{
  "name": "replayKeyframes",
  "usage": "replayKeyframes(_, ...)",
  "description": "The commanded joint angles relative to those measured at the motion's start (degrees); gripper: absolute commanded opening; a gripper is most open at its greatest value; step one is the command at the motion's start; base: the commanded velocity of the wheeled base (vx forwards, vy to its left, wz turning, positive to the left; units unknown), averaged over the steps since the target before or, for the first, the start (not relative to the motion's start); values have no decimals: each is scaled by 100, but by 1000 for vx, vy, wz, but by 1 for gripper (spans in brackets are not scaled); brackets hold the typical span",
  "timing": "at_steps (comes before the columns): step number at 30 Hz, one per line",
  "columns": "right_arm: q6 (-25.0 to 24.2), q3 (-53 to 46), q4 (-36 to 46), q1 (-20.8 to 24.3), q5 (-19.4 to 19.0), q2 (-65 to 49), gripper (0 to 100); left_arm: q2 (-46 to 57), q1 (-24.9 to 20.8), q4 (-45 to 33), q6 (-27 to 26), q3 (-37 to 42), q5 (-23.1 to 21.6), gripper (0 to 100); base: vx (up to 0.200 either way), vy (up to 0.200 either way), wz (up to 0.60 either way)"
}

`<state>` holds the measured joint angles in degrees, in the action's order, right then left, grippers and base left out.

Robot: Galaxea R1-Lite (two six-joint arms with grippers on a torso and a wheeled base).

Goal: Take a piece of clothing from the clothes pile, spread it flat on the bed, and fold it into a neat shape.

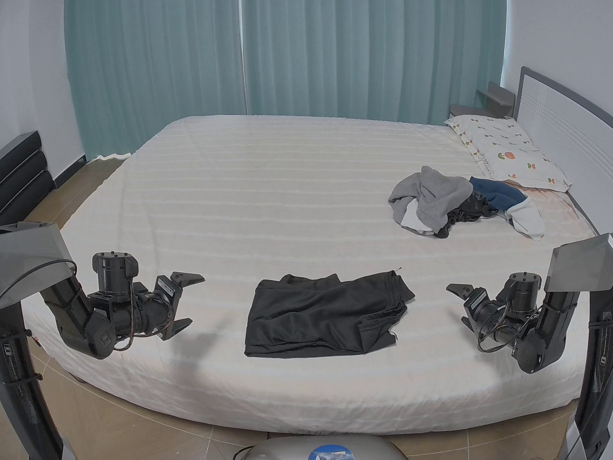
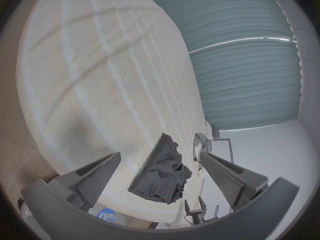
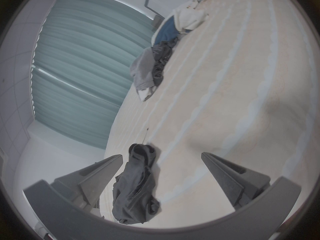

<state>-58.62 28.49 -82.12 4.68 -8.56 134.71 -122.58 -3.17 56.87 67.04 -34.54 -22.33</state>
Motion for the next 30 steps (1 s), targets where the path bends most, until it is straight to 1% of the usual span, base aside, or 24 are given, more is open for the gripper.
replayKeyframes(1,317,-265,38,631,495,-542,100,-21,-8,0,2,-9,1,100,0,0,0)
replayKeyframes(3,492,-265,73,991,750,-524,100,-29,-8,8,-6,-9,10,100,0,0,0)
replayKeyframes(5,765,-186,257,1281,917,-480,100,-29,-8,0,-6,-18,18,100,0,0,0)
replayKeyframes(7,1116,60,671,1545,1163,-480,100,-29,-17,8,-6,-18,27,100,0,0,0)
replayKeyframes(9,1292,298,1154,1747,1409,-516,100,-29,-17,8,-6,-9,18,100,0,0,0)
replayKeyframes(10,1319,368,1268,1782,1462,-524,100,-29,-8,8,-6,-9,27,100,0,0,0)
replayKeyframes(12,1582,746,1980,1975,1770,-586,100,-29,-17,8,-6,-18,18,100,0,0,0)
replayKeyframes(15,1837,1133,2674,2160,2113,-568,100,-38,-17,0,-6,-18,18,100,0,0,0)
replayKeyframes(23,1899,2055,3606,2371,2183,-164,100,-38,-17,0,-6,-18,18,100,0,0,0)
replayKeyframes(26,2110,2328,4019,2397,2192,-58,100,-38,-17,0,-6,-18,18,100,0,0,0)
replayKeyframes(28,2233,2398,4151,2423,2236,-23,100,-38,-17,0,-6,-18,10,100,0,0,0)
replayKeyframes(30,2417,2442,4230,2459,2411,38,100,-38,-17,0,-6,-18,10,100,0,0,0)
